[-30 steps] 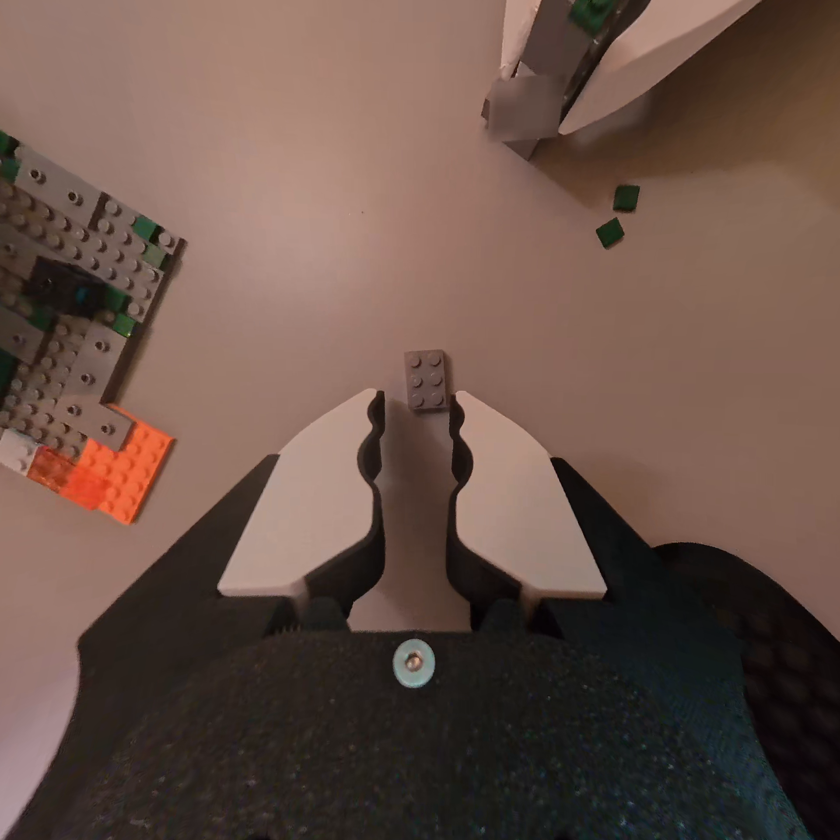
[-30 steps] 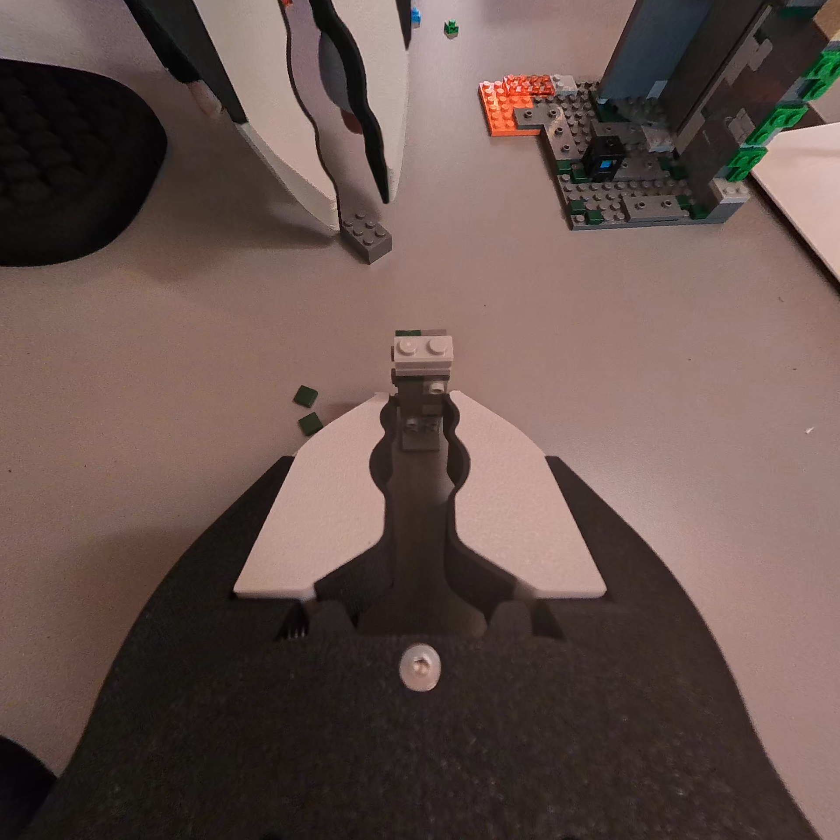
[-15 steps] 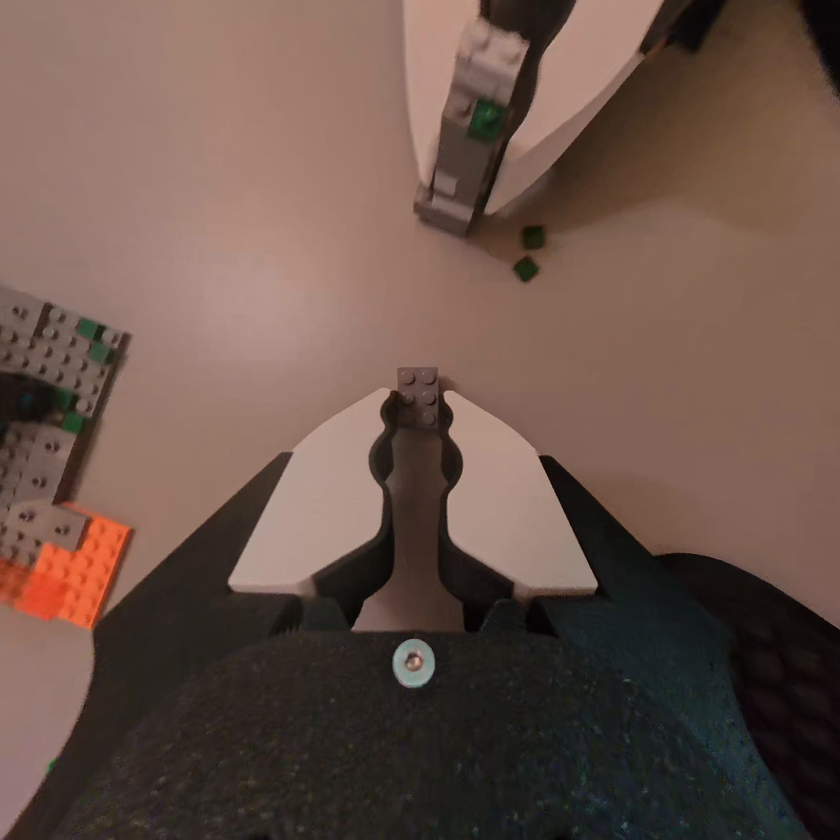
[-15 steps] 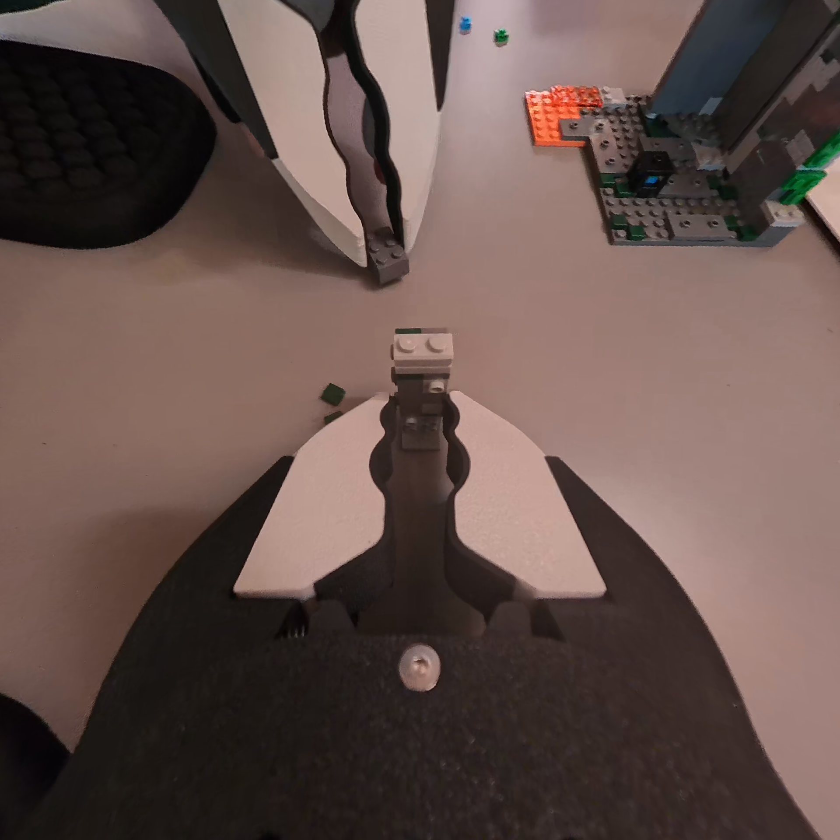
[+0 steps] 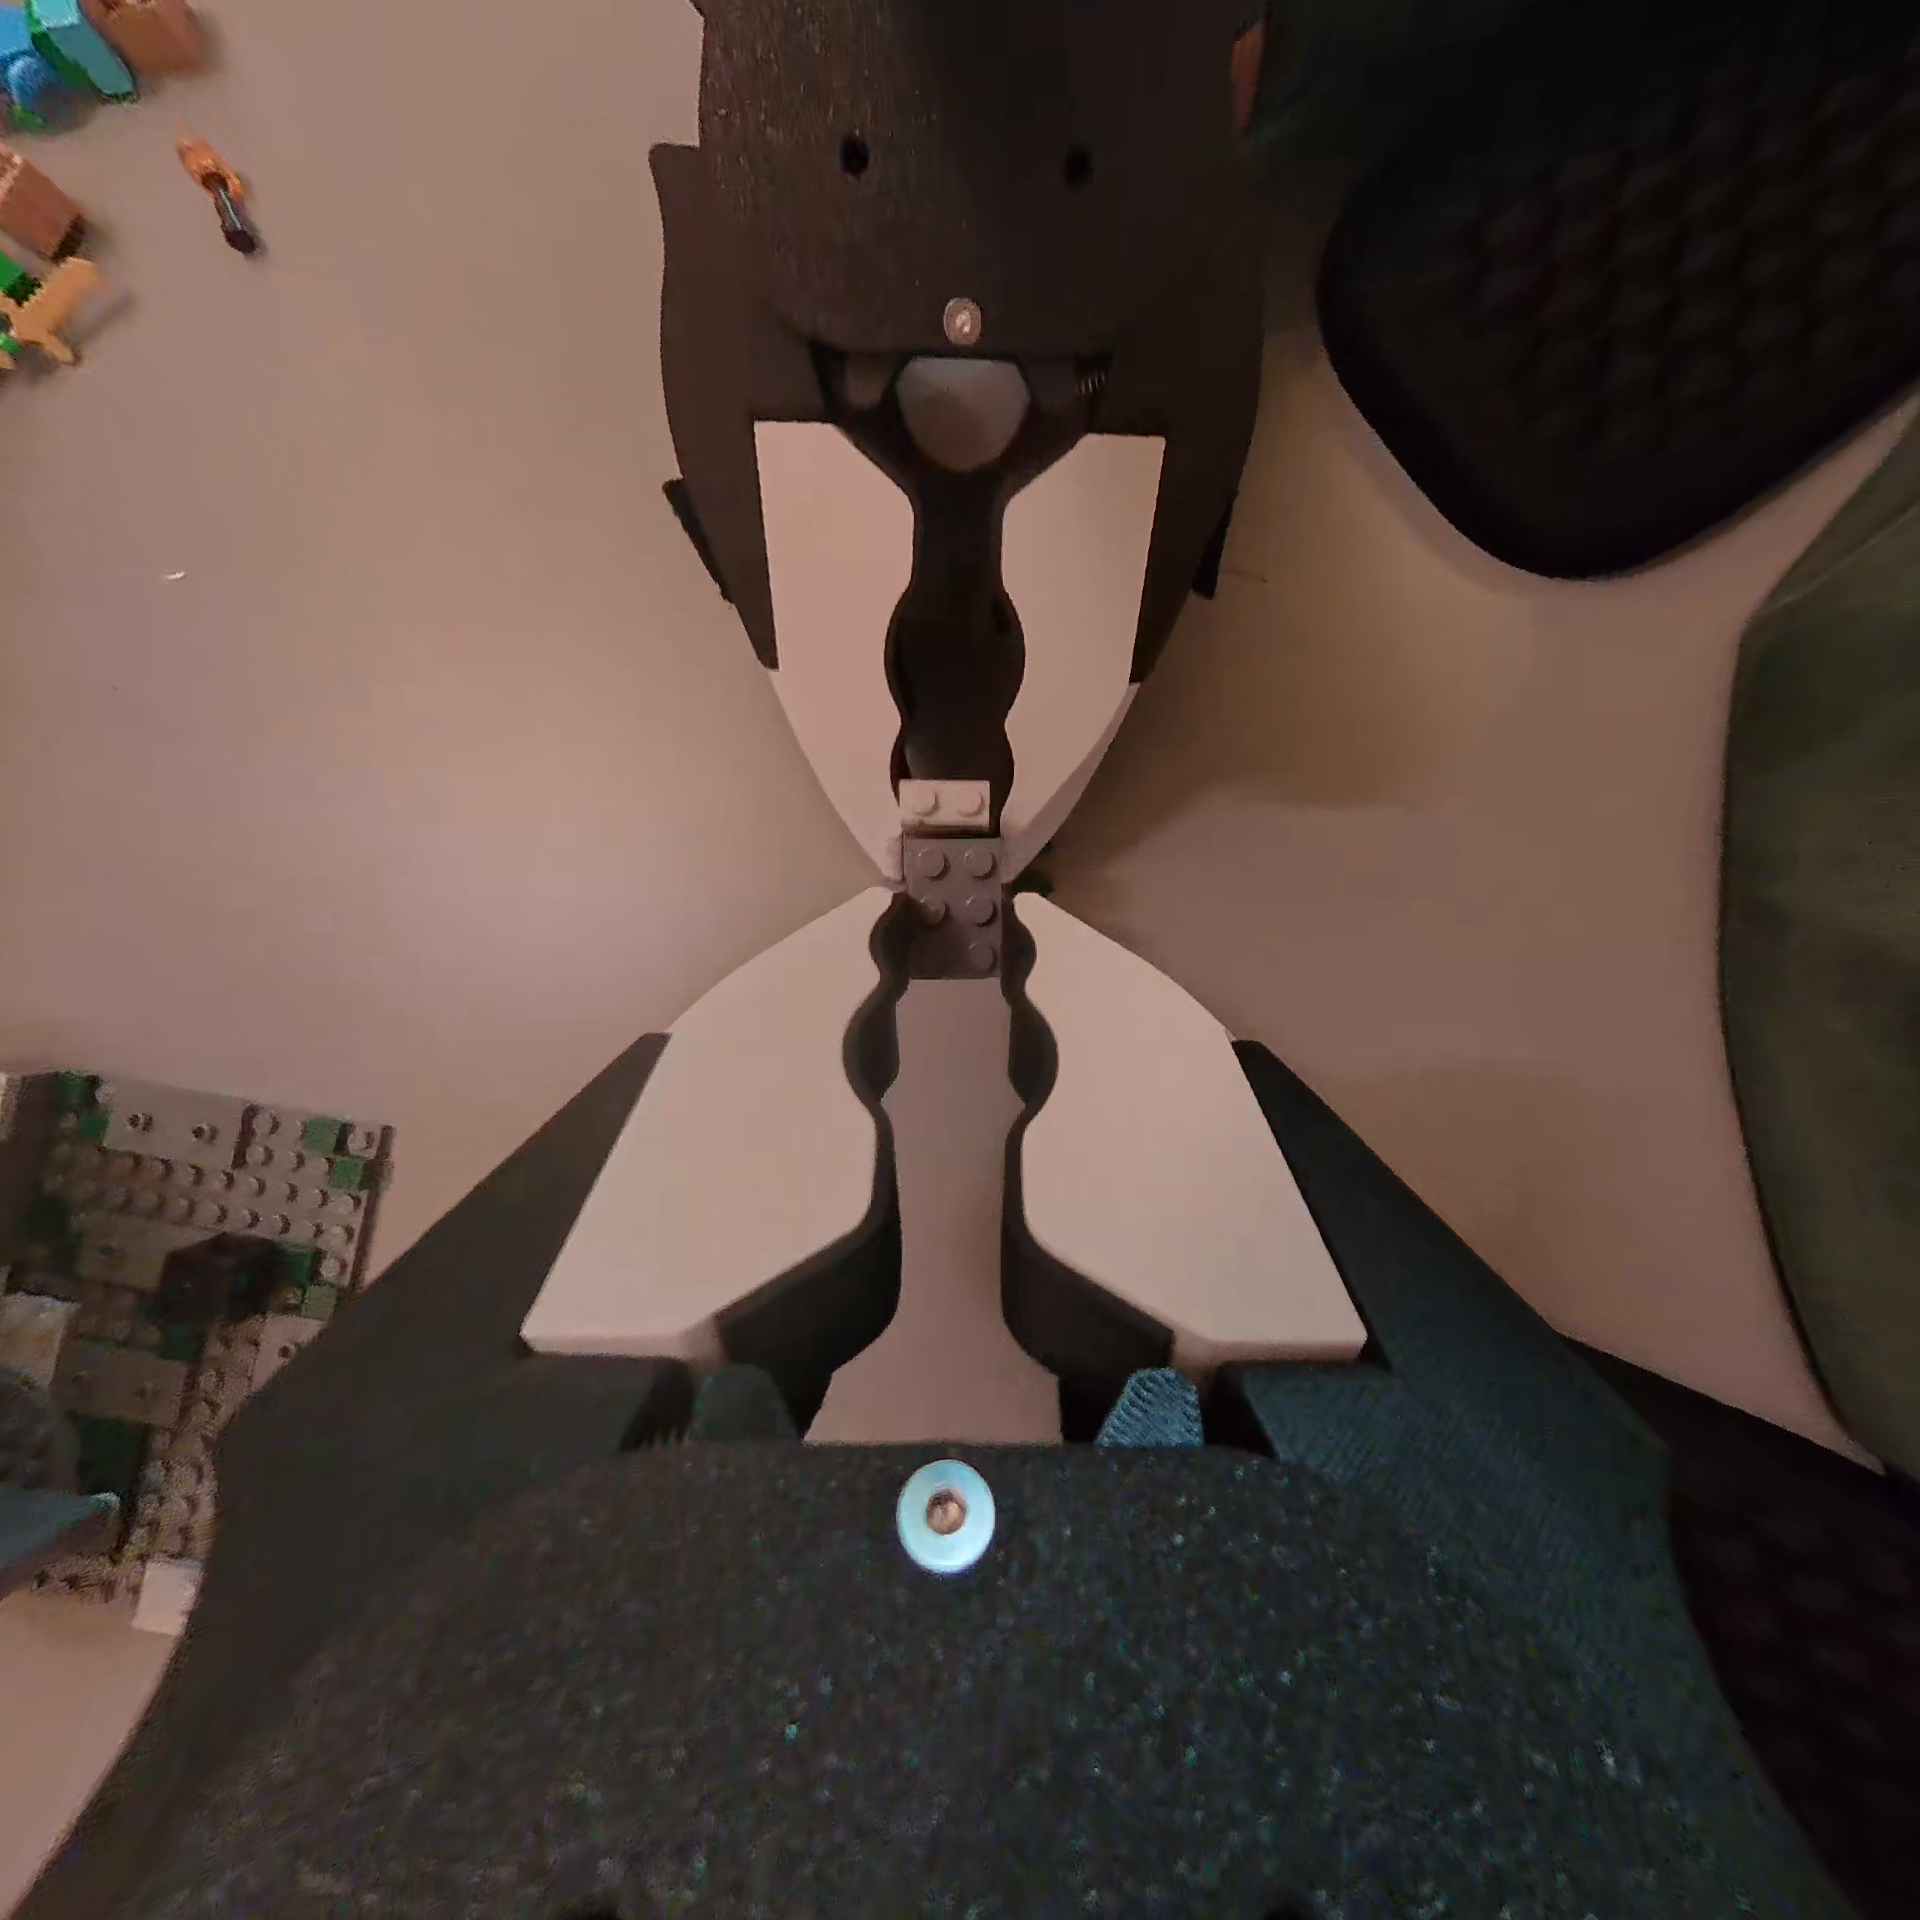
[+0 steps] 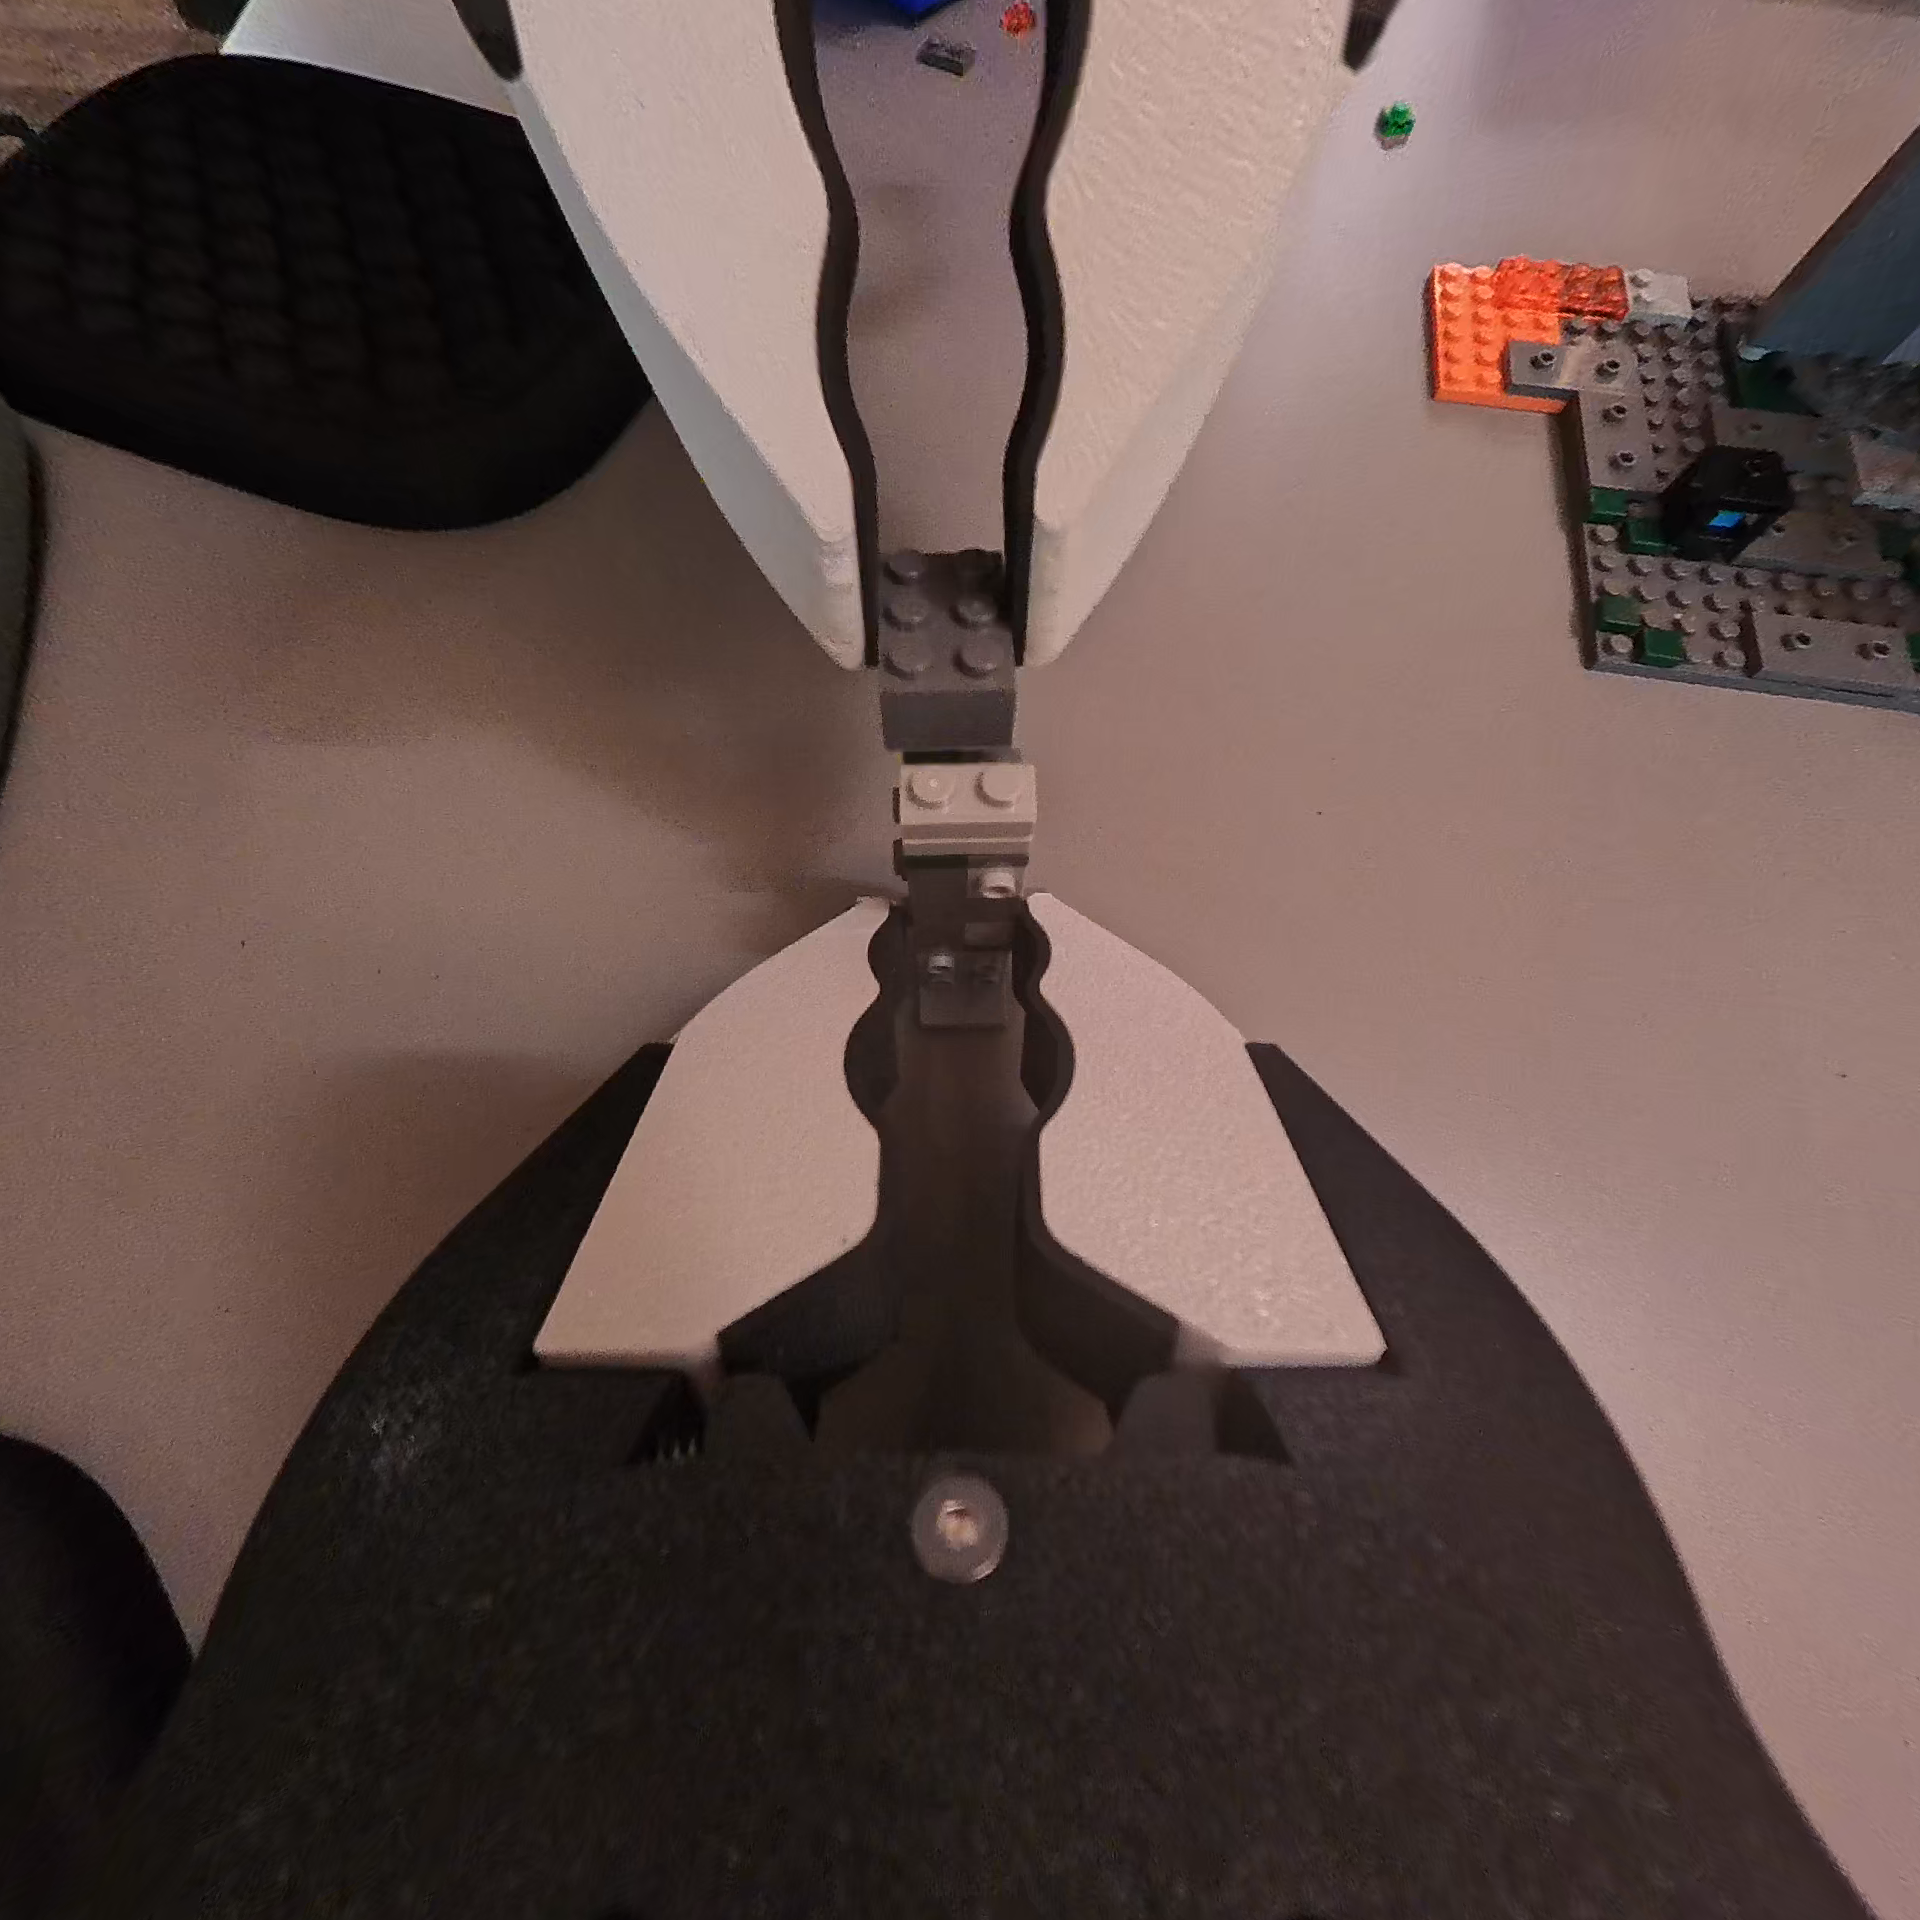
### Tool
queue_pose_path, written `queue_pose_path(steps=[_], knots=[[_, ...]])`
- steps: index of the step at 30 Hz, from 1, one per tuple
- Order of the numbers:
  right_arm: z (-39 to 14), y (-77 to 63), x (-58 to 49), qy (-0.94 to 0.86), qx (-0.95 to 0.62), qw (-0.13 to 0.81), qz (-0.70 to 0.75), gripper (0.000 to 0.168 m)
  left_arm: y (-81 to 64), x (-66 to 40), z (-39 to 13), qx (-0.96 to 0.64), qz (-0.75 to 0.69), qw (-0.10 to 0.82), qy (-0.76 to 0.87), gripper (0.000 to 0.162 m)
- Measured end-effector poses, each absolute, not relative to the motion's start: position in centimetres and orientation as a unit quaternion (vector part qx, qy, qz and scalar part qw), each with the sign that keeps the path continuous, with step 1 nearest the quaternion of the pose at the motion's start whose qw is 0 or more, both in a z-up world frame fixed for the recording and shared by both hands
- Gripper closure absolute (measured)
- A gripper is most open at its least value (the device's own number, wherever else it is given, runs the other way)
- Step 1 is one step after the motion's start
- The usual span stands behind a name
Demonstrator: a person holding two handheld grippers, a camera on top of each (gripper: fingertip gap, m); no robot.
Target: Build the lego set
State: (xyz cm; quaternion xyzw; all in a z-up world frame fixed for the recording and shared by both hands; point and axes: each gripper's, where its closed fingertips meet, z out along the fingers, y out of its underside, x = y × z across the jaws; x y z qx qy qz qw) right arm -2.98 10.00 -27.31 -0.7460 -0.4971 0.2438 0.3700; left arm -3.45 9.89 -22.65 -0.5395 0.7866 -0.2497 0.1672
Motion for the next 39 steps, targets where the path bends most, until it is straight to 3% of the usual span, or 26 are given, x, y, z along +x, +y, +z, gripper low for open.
queue_pose_path(steps=[39], knots=[[-27.35,9.96,-3.02,-0.493,-0.749,0.375,0.234,0.149,10.08,-3.55,-23.49,-0.525,-0.177,0.122,0.824,0.146]])
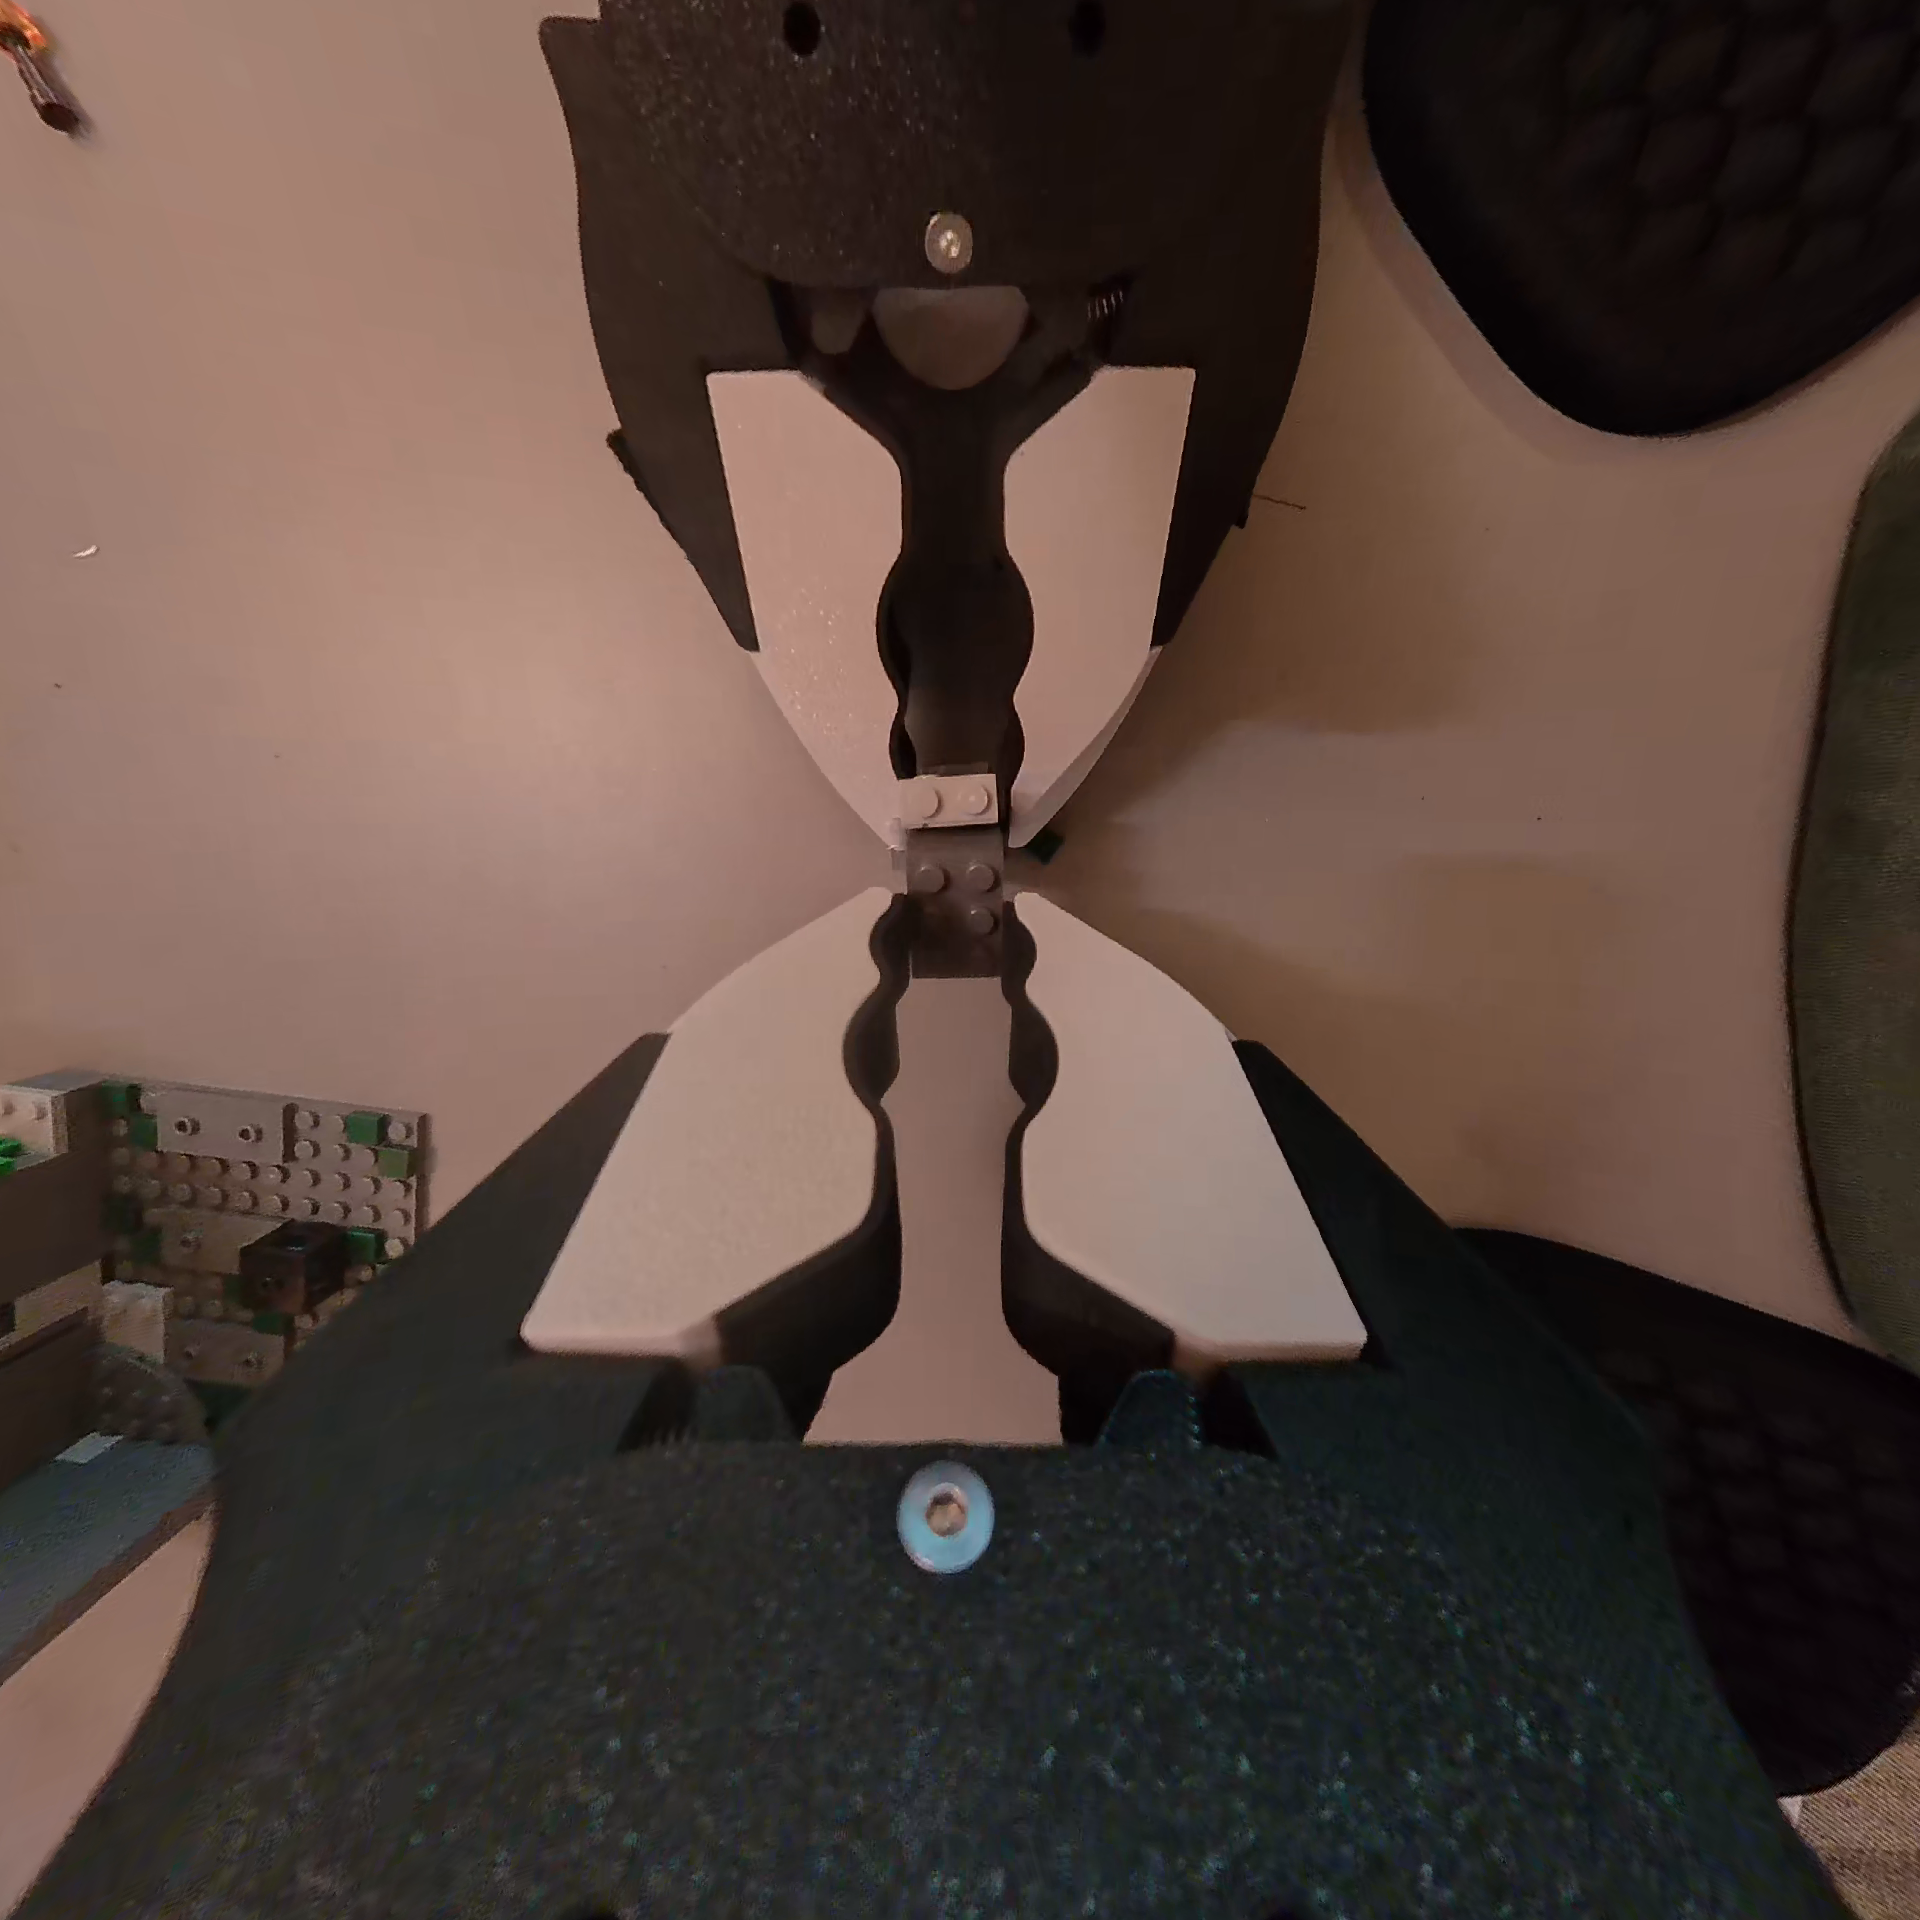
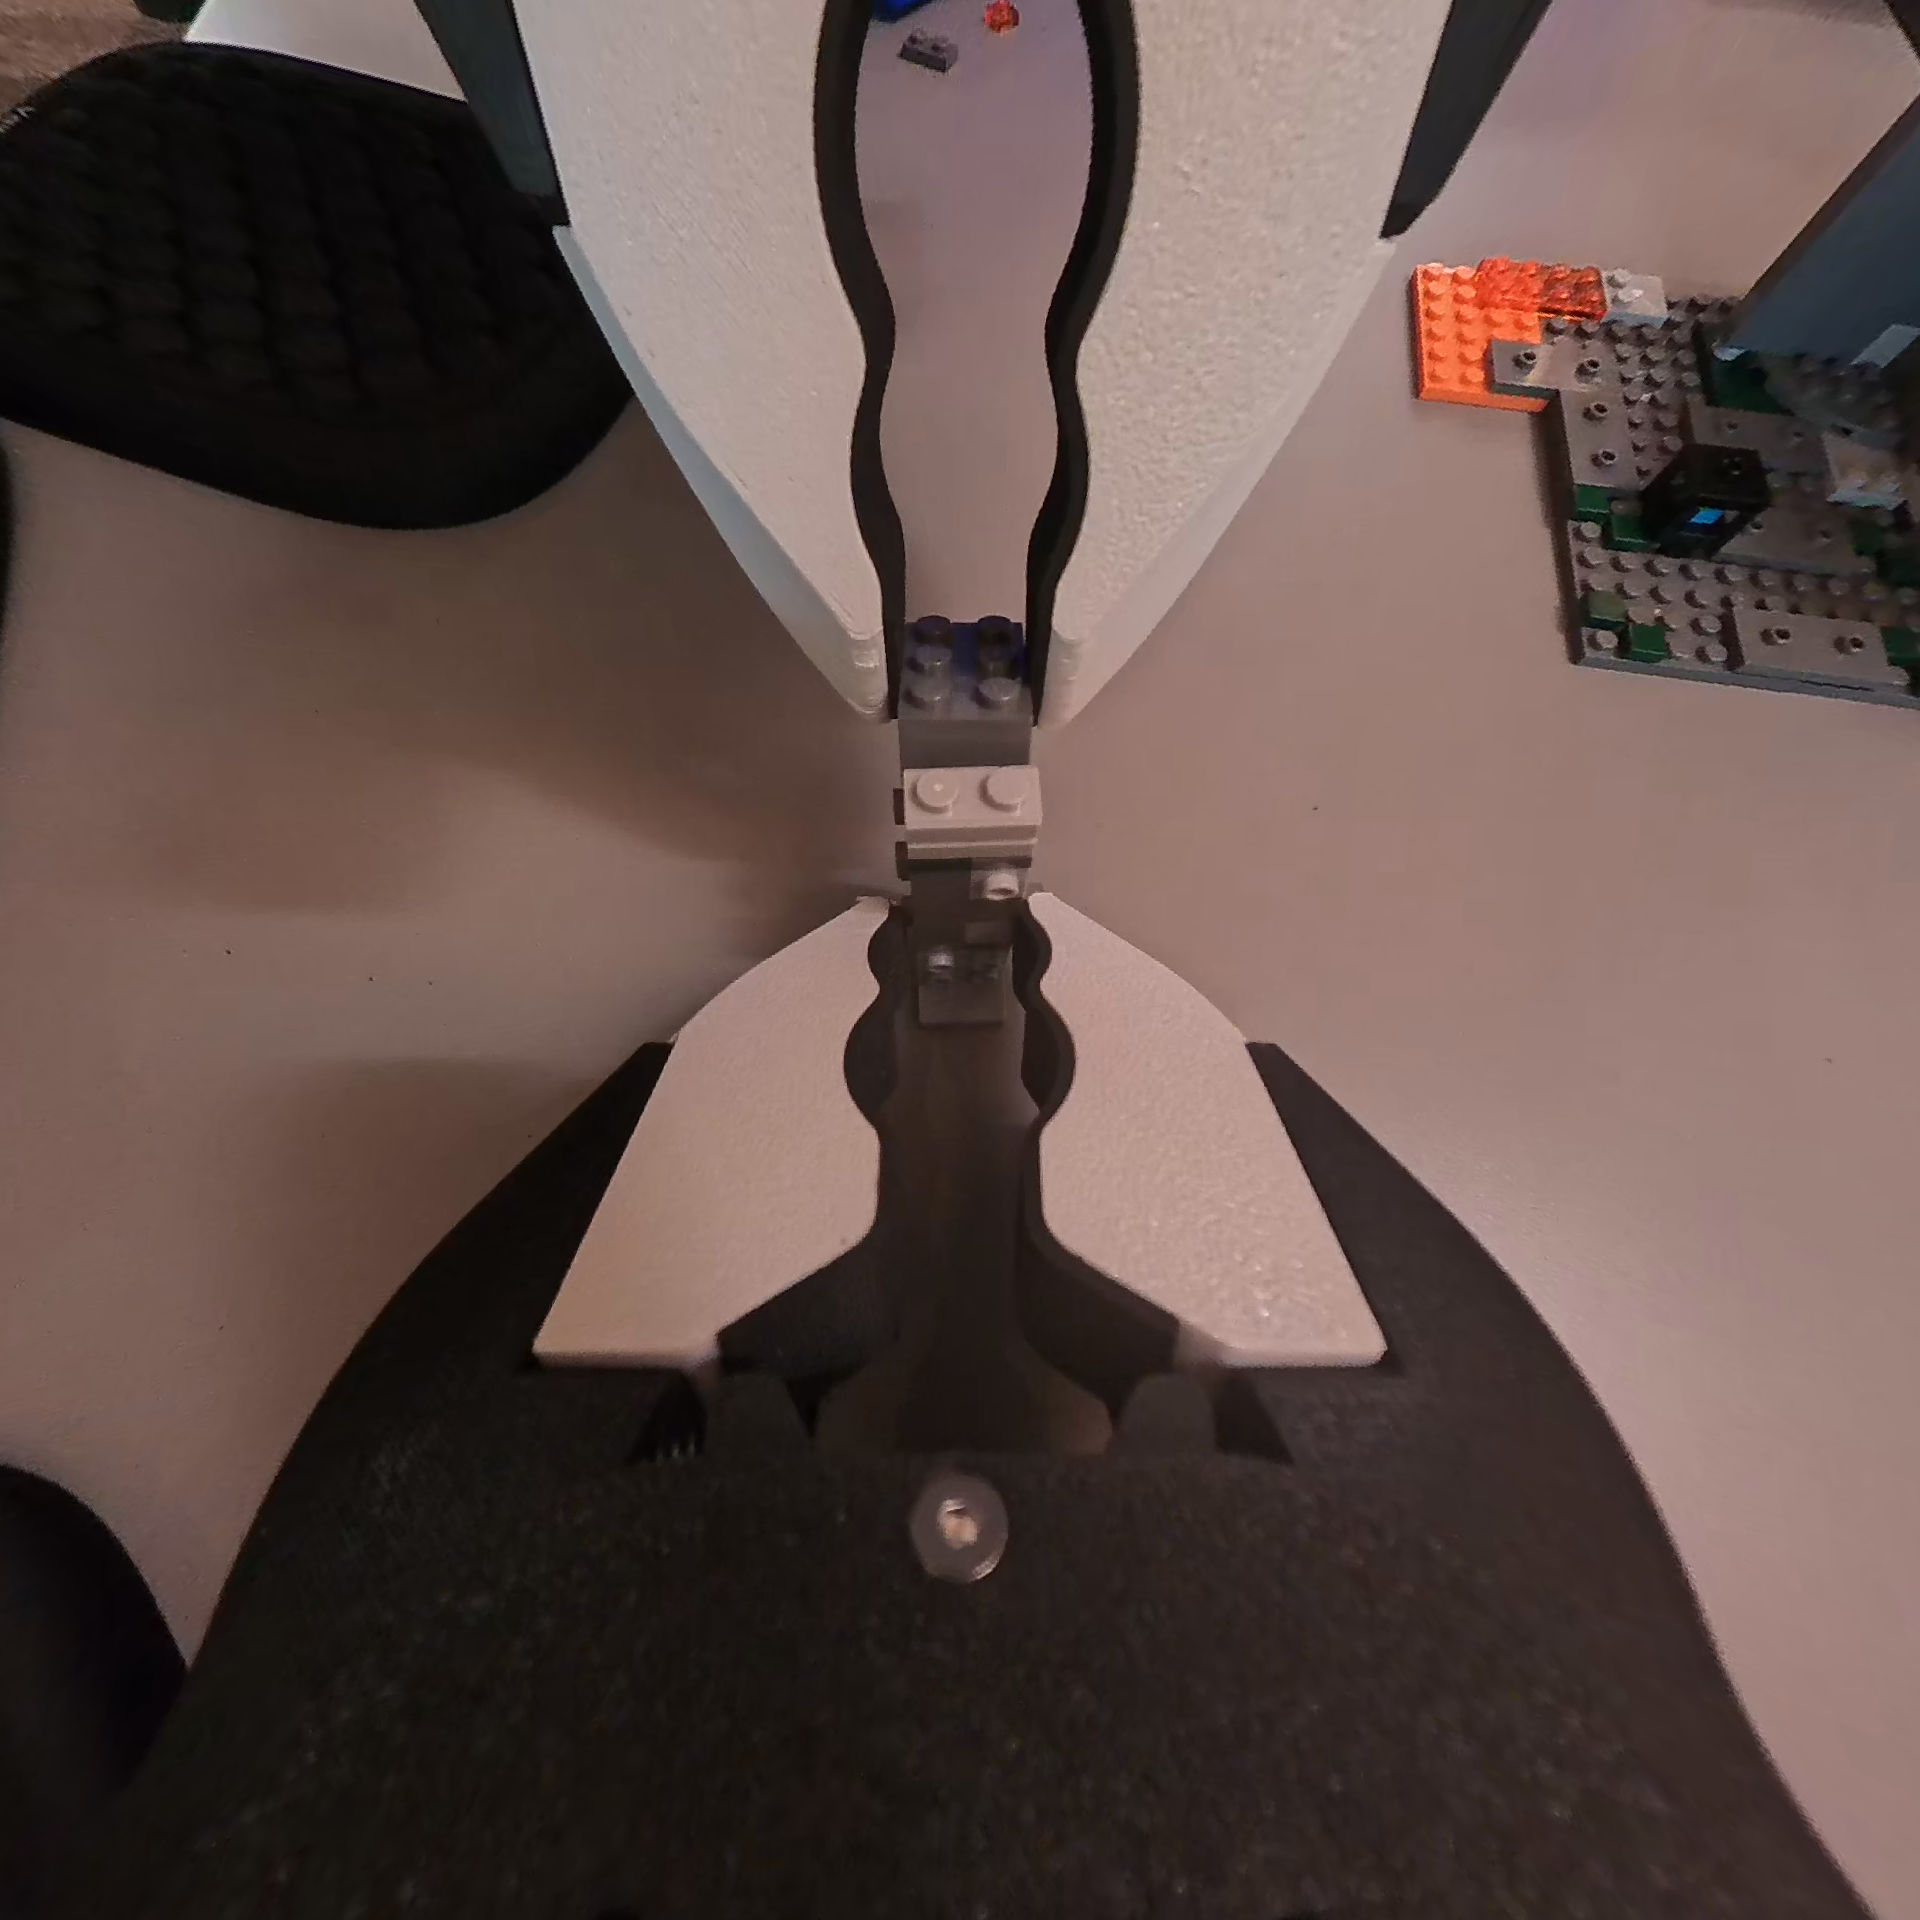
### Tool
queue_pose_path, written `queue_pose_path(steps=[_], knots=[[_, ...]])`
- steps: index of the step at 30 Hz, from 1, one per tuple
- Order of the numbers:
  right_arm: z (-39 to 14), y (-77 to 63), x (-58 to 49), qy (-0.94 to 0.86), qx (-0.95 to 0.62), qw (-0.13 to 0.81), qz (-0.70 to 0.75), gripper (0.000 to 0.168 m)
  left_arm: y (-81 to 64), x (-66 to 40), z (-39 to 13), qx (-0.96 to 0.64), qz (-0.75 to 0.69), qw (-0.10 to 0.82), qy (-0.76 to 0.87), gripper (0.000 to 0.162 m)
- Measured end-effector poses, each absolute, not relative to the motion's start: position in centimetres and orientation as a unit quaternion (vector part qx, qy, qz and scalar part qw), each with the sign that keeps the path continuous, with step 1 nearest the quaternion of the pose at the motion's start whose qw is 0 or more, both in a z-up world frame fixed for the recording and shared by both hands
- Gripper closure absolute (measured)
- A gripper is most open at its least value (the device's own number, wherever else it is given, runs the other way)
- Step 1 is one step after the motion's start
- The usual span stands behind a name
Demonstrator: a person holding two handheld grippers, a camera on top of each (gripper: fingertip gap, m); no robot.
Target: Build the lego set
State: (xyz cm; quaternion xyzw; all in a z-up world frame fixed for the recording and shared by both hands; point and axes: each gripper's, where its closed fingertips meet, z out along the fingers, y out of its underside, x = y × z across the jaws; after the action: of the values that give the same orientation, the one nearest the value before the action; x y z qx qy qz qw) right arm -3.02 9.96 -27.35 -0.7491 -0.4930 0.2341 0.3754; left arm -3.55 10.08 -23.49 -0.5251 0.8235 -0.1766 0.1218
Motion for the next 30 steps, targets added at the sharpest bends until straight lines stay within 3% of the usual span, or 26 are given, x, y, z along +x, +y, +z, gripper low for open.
queue_pose_path(steps=[30], knots=[[-27.4,10.0,-3.0,-0.490,-0.750,0.379,0.230,0.149,11.8,-4.4,-22.5,-0.546,-0.178,0.152,0.805,0.146]])
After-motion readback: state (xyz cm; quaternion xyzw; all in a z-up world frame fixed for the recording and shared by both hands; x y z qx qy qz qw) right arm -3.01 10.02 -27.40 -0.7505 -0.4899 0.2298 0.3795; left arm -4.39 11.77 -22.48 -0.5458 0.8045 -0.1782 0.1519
